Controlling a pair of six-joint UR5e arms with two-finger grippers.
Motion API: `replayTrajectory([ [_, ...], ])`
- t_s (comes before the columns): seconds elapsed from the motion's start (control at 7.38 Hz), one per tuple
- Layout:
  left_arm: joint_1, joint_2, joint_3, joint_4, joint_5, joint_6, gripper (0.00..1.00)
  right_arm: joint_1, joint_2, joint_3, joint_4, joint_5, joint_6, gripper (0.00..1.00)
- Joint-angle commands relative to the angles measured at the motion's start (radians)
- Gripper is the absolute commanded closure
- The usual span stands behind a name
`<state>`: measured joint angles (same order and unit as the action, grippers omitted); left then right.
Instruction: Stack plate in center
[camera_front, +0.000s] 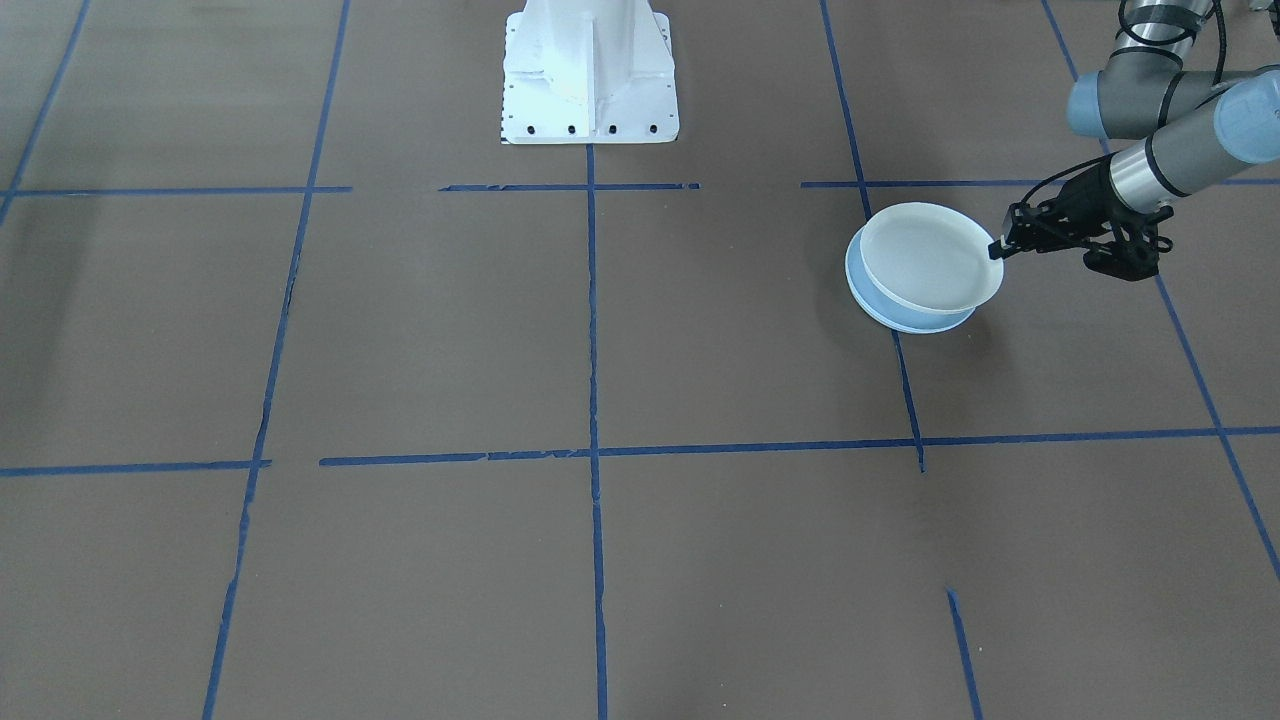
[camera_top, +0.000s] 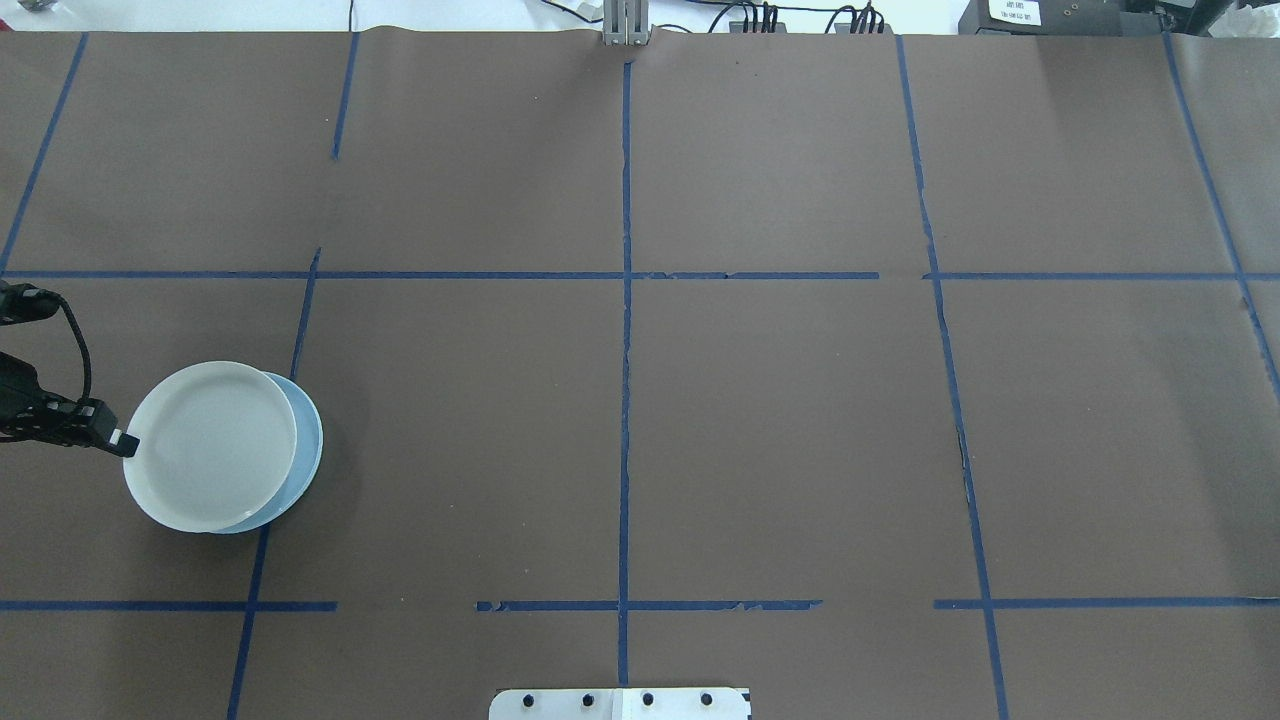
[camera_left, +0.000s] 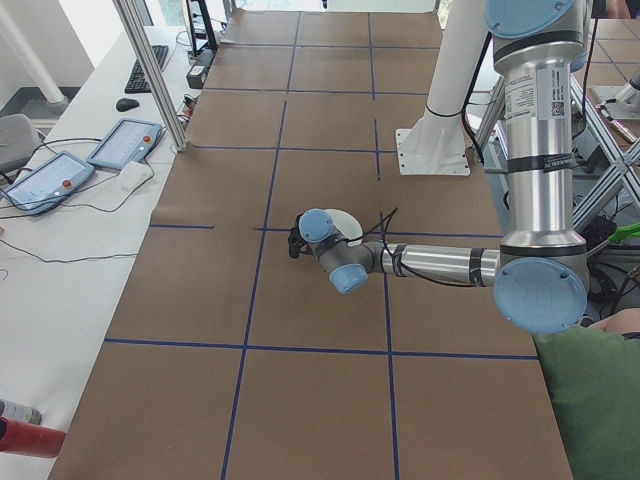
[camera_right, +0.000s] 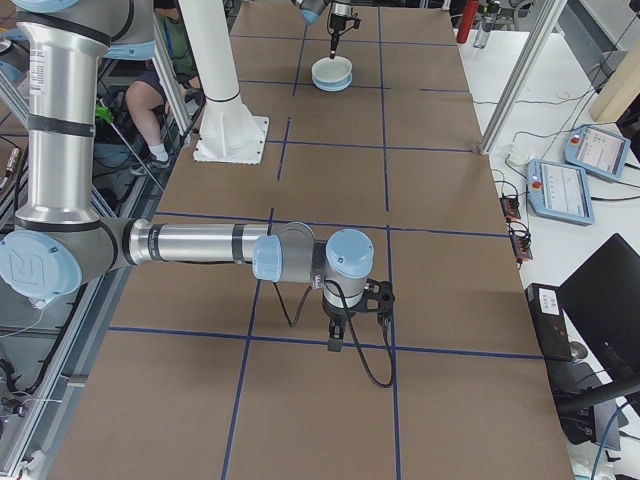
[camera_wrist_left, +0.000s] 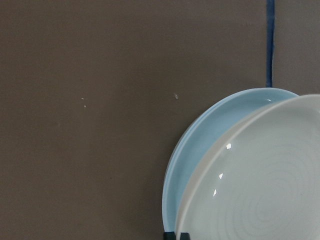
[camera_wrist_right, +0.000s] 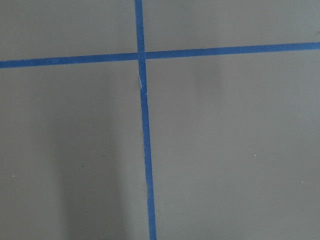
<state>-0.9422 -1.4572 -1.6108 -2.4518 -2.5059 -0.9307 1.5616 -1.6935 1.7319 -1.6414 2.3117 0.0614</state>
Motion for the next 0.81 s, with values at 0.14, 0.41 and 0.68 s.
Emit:
replayTrajectory([
  [0.14, 0.000, -0.028, 0.011, 0.010, -0.007, -0.003, 1.00, 0.000, 0.000, 0.000, 0.000, 0.000, 0.000, 0.00],
  [0.41, 0.002, -0.031, 0.012, 0.008, -0.005, -0.007, 0.51, 0.000, 0.000, 0.000, 0.000, 0.000, 0.000, 0.00],
  [0.68, 0.000, -0.029, 0.012, 0.010, -0.005, -0.016, 0.00, 0.000, 0.000, 0.000, 0.000, 0.000, 0.000, 0.00],
])
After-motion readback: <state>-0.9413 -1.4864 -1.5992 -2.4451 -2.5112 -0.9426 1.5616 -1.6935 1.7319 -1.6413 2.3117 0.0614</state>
